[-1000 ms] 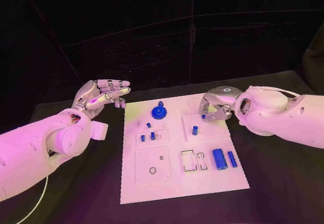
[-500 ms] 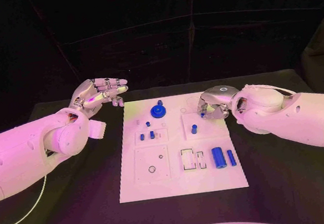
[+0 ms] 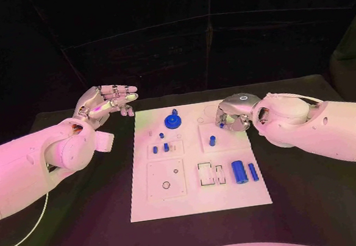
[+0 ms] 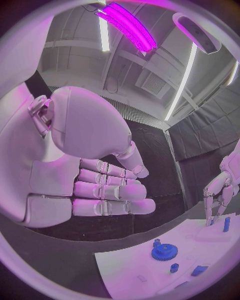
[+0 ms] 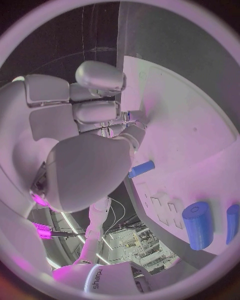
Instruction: Assemble the parts on the task board
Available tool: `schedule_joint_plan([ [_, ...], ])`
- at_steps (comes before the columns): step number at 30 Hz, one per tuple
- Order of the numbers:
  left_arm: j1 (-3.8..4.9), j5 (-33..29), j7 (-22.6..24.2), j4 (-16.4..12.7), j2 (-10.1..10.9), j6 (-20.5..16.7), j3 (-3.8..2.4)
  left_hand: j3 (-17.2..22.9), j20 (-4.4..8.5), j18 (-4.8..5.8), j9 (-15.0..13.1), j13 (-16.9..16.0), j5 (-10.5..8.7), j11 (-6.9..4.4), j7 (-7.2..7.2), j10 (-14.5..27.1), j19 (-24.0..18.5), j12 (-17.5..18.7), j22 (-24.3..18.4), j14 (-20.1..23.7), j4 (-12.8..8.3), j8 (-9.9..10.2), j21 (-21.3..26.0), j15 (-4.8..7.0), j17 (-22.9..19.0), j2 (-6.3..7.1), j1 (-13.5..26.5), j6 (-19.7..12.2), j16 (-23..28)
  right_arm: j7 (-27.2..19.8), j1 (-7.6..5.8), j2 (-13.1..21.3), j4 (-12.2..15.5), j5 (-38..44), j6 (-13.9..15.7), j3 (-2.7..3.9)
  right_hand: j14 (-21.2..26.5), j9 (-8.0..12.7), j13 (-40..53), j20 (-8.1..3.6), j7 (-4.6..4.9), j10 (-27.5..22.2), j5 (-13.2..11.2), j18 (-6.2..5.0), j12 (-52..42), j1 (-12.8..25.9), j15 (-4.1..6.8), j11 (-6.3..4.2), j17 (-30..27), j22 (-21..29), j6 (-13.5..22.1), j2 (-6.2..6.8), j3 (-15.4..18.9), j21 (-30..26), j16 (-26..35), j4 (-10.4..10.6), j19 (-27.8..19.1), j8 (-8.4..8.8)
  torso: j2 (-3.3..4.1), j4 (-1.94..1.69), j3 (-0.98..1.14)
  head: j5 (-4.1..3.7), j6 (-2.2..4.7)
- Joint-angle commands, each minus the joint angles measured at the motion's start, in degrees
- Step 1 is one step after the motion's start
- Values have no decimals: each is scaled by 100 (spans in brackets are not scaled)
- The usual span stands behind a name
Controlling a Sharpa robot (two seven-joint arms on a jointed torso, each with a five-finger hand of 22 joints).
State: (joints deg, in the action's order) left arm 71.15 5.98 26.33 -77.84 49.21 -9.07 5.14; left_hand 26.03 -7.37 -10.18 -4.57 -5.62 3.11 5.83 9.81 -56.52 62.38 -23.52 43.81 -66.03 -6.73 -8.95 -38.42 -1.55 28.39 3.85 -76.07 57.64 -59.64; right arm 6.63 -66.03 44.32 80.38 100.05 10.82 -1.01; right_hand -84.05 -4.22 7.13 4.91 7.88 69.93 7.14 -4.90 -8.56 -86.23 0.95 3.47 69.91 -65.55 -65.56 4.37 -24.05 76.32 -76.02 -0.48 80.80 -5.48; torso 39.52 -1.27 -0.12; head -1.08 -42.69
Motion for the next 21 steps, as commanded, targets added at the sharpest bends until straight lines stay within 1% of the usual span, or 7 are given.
schedule_joint_plan([
  [1,9,-38,76,10,10,54,-6,-41,29,-41,-6,-6,25,10,-4,-27,-5,-36,-6,23,-5,-35,26,33,-5,-45,10,29,19,78,6,56,94,24,314,-11,-241,6,-7,-12,-6,39,-24,11,30,84,24,10,-9,-10,-43,-23,-72,35,-39,-23,46,35,-9,4,-2,6,6],
  [6,9,-38,70,28,16,52,-6,-43,30,-41,-5,-6,25,12,-2,-22,-6,-39,-8,25,-8,-34,29,33,-10,-45,7,25,22,63,4,173,286,-95,567,-7,-241,9,-27,-12,-4,50,-26,11,53,162,24,15,-14,-14,-52,12,-160,39,-43,-65,47,55,-14,-3,-7,-6,18],
  [12,9,-38,62,41,21,48,-6,-43,30,-41,-5,-6,25,12,-2,-21,-6,-39,-8,25,-8,-34,29,33,-10,-45,7,25,22,59,-6,348,539,-241,780,6,-242,11,-34,-12,-3,51,-30,12,63,194,23,16,-11,-20,-54,27,-185,42,-47,-77,49,63,-6,-2,-5,-5,42],
  [15,9,-38,59,42,22,45,-6,-46,31,-40,-4,-5,25,14,1,-14,-6,-42,-11,27,-10,-33,32,33,-15,-46,7,20,24,59,-15,425,667,-295,828,52,-242,11,-37,-12,-3,53,-30,12,67,207,23,17,-12,-20,-56,32,-197,42,-48,-82,49,66,-10,-2,-6,-7,30],
  [16,9,-38,58,42,23,42,-6,-46,31,-40,-4,-5,25,14,1,-14,-6,-42,-11,27,-10,-33,32,33,-15,-46,7,20,24,61,-18,458,733,-316,850,82,-242,11,-38,-12,-3,54,-30,12,68,213,23,16,-11,-23,-57,34,-203,44,-50,-85,49,67,-9,1,-7,-8,32],
  [17,9,-38,57,42,24,41,-6,-46,31,-40,-4,-5,25,14,1,-14,-6,-42,-11,27,-10,-33,32,33,-15,-46,7,20,24,62,-21,482,783,-326,865,98,-242,11,-40,-13,-3,55,-30,13,69,219,23,16,-9,-25,-58,36,-209,45,-51,-87,50,68,-8,2,-7,-7,34],
  [21,10,-38,57,39,25,40,-6,-46,31,-40,-4,-5,25,14,1,-14,-6,-42,-11,27,-10,-33,32,33,-15,-46,7,20,24,66,-41,577,1079,-373,923,155,-244,10,-43,-14,-3,59,-32,14,73,242,22,17,0,-32,-65,43,-223,49,-59,-92,52,69,-10,5,-5,5,34],
])
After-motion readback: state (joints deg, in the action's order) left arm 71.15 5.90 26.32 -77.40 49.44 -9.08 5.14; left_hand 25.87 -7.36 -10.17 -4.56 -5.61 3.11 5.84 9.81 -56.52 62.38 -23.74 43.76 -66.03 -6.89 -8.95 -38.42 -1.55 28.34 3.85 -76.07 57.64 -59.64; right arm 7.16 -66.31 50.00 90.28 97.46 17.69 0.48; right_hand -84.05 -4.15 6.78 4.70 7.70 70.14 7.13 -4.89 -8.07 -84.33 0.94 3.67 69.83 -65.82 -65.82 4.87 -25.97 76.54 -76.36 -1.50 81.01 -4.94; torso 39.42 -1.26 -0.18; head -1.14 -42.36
